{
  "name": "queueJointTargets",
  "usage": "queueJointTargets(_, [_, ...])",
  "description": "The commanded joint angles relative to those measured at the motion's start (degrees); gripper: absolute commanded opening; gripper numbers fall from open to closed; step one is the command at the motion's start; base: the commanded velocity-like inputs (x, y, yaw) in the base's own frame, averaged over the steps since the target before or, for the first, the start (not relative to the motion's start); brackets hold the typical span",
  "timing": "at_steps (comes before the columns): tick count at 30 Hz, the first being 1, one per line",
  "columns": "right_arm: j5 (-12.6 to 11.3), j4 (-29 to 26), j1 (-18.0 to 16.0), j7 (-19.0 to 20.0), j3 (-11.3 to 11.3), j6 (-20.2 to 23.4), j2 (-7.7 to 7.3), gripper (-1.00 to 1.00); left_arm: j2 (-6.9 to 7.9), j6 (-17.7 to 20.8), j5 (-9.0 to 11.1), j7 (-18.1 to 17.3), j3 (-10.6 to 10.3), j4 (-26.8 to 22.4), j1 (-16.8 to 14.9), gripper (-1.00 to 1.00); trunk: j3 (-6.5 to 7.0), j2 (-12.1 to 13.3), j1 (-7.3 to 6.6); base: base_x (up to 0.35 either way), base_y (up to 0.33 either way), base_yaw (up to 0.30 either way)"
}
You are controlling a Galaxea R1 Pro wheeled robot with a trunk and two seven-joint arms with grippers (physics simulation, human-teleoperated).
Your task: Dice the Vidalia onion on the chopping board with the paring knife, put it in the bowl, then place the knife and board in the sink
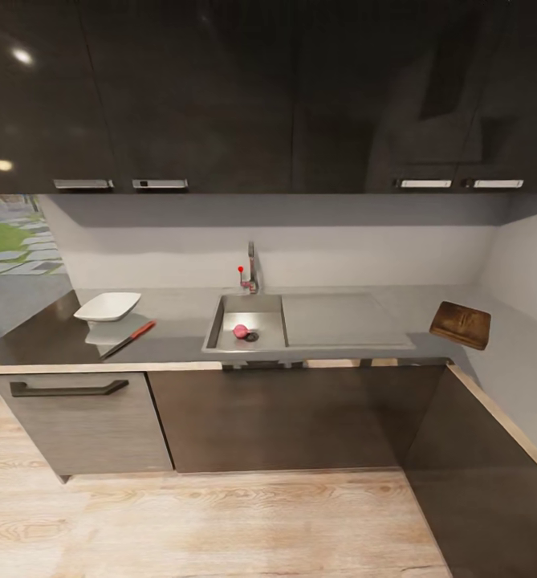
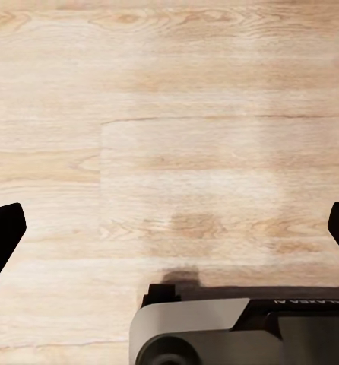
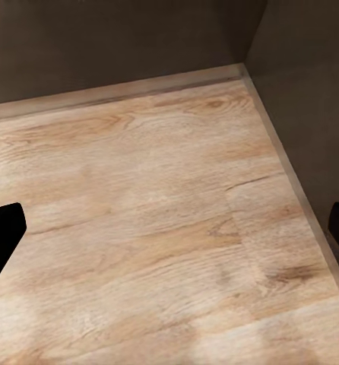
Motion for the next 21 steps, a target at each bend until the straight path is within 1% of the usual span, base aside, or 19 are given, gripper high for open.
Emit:
queueJointTargets(1, [-0.1, 0.0, 0.0, 0.0, -0.1, -0.2, 0.05, 1.0, 0.01, -0.1, 0.0, 0.0, 0.0, -0.1, 0.0, 1.0, 0.11, 0.3, -0.21, 0.0, 0.0, 0.0])
queueJointTargets(21, [-0.1, 0.0, 0.0, 0.0, -0.1, -0.2, 0.05, 1.0, 0.0, -0.1, 0.0, 0.0, 0.0, -0.1, 0.0, 1.0, 3.7, 8.4, -4.6, 0.0, 0.0, 0.0])
